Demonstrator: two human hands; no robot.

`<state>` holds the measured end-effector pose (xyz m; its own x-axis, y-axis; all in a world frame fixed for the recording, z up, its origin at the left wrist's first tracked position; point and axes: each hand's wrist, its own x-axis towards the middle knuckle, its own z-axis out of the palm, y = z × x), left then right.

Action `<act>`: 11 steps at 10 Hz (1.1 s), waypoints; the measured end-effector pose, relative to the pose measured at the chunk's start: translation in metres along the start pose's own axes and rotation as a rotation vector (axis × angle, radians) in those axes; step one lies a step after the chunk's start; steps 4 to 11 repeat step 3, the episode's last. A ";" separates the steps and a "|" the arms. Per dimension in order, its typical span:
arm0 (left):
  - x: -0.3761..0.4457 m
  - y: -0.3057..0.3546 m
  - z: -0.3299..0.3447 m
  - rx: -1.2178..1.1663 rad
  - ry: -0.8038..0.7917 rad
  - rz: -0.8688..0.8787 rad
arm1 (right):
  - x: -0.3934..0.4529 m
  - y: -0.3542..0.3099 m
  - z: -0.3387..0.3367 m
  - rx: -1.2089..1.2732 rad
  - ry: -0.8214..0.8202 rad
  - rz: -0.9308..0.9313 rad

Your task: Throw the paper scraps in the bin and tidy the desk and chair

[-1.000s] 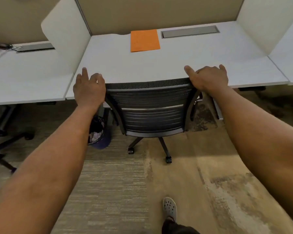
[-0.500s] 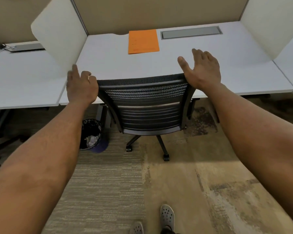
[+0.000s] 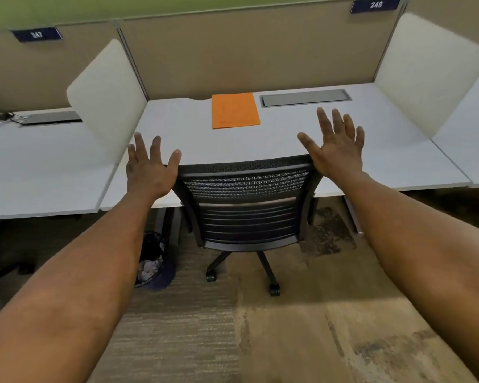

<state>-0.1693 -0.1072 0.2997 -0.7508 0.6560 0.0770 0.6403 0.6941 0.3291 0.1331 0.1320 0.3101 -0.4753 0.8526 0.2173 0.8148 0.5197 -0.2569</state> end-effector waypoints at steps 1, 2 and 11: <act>0.001 0.003 -0.006 0.106 -0.096 0.010 | -0.002 -0.002 -0.007 -0.146 -0.121 -0.037; 0.002 0.007 -0.016 0.169 -0.191 0.048 | 0.000 -0.008 -0.014 -0.133 -0.221 -0.070; 0.004 0.016 -0.028 0.082 -0.162 0.093 | 0.006 -0.022 -0.025 -0.007 -0.158 -0.098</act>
